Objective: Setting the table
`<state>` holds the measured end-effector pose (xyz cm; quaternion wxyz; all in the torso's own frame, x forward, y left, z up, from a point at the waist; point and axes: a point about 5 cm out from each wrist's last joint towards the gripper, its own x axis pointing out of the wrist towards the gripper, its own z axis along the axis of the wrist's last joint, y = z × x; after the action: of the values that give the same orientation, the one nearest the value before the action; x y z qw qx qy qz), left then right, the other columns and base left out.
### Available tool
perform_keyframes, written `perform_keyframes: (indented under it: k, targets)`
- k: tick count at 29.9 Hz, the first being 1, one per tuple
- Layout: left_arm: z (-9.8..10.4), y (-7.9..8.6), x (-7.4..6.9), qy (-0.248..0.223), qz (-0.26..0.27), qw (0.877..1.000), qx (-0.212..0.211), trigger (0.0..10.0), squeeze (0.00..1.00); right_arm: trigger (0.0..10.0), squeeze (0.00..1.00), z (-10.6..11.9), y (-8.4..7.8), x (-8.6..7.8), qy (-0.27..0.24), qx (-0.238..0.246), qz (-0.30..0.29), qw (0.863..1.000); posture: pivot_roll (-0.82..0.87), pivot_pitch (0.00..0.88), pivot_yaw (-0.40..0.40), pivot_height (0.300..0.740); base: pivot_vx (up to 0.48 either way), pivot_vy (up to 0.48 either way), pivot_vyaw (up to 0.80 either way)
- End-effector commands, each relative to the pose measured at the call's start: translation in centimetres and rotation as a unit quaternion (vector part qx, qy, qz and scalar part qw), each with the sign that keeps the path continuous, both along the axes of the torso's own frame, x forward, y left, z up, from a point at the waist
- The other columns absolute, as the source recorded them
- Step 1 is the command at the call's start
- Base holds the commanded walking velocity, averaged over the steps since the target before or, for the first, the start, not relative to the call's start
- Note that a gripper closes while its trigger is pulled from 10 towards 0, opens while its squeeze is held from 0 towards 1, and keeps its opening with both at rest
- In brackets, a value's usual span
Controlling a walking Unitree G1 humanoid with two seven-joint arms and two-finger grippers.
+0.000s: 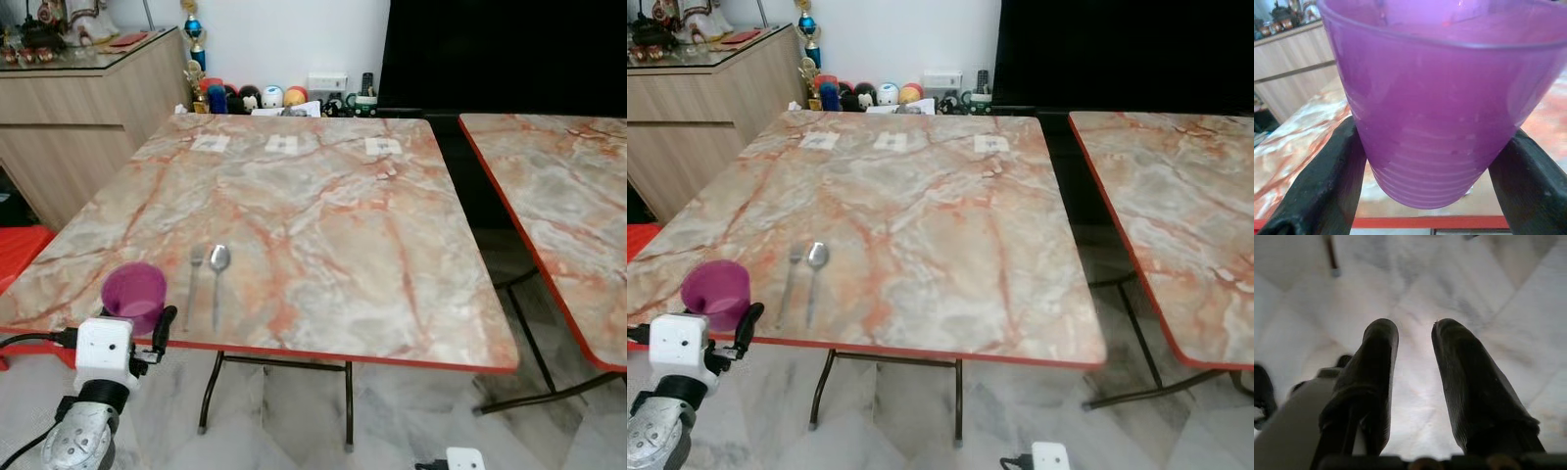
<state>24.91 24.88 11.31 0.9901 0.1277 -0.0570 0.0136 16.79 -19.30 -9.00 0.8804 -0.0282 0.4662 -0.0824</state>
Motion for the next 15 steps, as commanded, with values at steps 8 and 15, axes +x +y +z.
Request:
perform_keyframes:
  k: [8,15]
  targets:
    - [-0.02,-0.11,-0.17,0.009,-0.007,1.0,0.004,10.0,0.0,10.0,0.0,-0.08,0.38,-0.05,0.003,0.002,0.009,1.0,0.04,0.003,0.017,0.74,0.0,-0.419,0.0]
    - [-0.26,-0.48,-0.3,0.014,-0.014,1.0,0.003,10.0,0.0,10.0,0.0,-0.11,0.25,-0.17,0.004,0.0,0.011,1.0,0.03,0.005,0.013,0.74,0.0,-0.443,0.0]
